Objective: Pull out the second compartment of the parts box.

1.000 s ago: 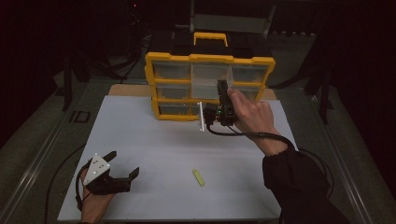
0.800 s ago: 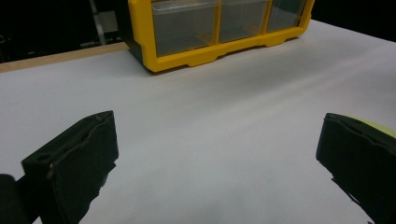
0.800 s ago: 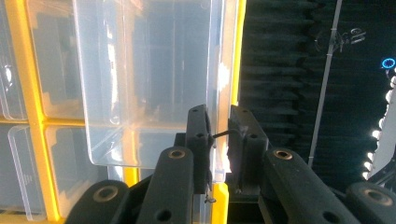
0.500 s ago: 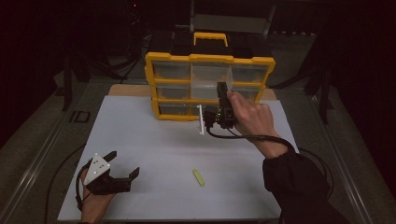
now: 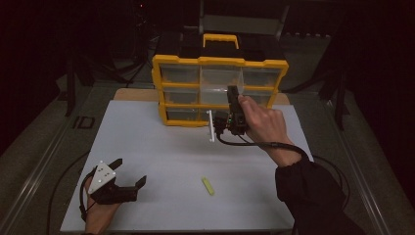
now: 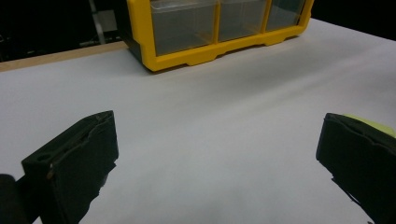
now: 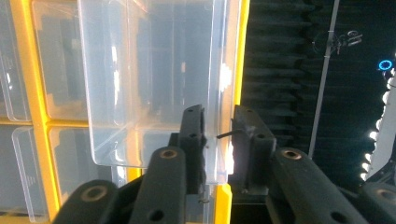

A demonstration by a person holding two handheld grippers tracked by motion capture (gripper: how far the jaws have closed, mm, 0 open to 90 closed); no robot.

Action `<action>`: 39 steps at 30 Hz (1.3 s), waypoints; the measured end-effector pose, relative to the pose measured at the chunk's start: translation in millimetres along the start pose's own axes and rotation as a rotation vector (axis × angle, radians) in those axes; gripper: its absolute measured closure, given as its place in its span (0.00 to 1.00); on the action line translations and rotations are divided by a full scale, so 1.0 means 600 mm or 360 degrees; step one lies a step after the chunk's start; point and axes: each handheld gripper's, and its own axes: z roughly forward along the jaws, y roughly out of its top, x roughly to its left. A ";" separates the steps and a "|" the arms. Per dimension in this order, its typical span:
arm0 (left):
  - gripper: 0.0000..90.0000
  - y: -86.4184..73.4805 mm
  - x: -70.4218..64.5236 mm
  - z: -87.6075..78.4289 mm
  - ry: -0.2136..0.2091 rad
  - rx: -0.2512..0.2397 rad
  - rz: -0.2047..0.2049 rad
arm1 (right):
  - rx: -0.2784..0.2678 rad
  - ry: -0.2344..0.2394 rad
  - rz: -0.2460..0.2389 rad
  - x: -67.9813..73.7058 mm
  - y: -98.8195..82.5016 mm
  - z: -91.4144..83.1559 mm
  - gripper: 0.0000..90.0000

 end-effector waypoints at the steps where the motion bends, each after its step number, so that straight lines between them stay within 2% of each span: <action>1: 0.00 0.000 0.000 0.000 0.0000 0.0000 0.0000 | 0.0000 0.0000 0.0000 0.000 0.000 0.000 0.79; 6: 0.00 0.000 0.000 0.000 0.0001 -0.0003 0.0000 | -0.0016 0.0014 0.0026 0.004 -0.002 -0.002 0.66; 12: 0.00 -0.001 0.000 -0.001 0.0005 -0.0007 -0.0007 | -0.0033 -0.0043 0.0085 0.007 -0.005 -0.006 0.48; 15: 0.00 -0.001 0.000 -0.001 0.0007 -0.0006 -0.0004 | -0.0036 -0.0100 0.0123 0.011 -0.008 -0.008 0.31; 16: 0.00 -0.001 0.000 -0.001 0.0007 -0.0002 -0.0003 | -0.0036 -0.0100 0.0123 0.011 -0.008 -0.008 0.31; 19: 0.00 -0.001 0.001 -0.001 0.0007 0.0000 -0.0001 | -0.0024 -0.0129 0.0153 0.020 -0.012 -0.009 0.18; 23: 0.00 -0.001 0.000 -0.002 0.0009 -0.0001 0.0001 | -0.0017 -0.0117 0.0153 0.029 -0.017 -0.010 0.15; 39: 0.00 -0.001 -0.001 0.000 0.0019 0.0010 -0.0002 | 0.0008 0.0007 0.0278 0.097 -0.059 -0.023 0.13</action>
